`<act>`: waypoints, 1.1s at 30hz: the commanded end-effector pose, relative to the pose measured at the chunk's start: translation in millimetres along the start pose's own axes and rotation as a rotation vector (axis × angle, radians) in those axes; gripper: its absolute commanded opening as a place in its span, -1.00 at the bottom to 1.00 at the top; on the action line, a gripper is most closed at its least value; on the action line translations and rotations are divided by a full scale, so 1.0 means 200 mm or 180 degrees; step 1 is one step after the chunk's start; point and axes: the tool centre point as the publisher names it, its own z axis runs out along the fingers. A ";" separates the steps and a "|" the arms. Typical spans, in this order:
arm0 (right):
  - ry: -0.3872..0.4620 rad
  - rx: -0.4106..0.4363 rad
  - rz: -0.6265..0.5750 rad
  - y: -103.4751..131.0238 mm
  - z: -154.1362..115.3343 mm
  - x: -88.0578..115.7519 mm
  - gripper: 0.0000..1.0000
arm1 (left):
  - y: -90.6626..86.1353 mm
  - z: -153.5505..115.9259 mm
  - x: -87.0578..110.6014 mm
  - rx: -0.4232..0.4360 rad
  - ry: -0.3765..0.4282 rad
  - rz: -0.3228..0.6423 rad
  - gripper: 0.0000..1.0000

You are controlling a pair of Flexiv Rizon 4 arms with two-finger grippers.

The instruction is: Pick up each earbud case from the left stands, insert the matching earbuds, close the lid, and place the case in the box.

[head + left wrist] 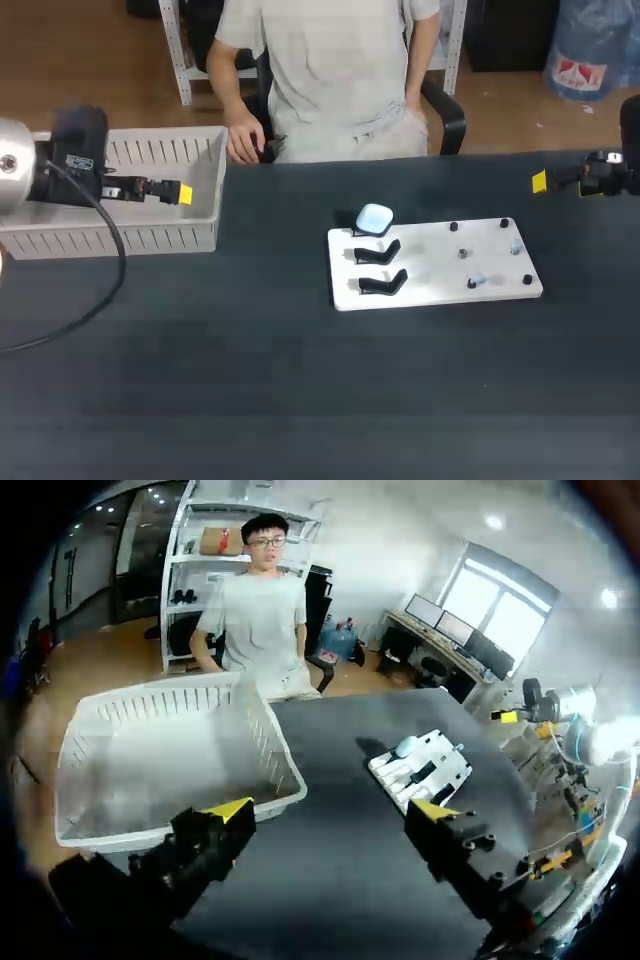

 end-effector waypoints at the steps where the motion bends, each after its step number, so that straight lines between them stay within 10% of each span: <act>1: 0.0004 0.0005 0.0000 0.00 0.00 0.00 1.00 | -0.02 0.03 0.00 0.0240 -0.0077 0.0272 1.00; 20: 0.0004 0.0005 0.0000 0.00 0.00 0.00 1.00 | -0.22 0.24 -0.12 0.1334 0.0130 0.2102 1.00; 33: 0.0004 0.0005 0.0000 0.00 0.00 0.00 1.00 | -0.37 0.56 -0.15 0.1508 0.0270 0.2542 1.00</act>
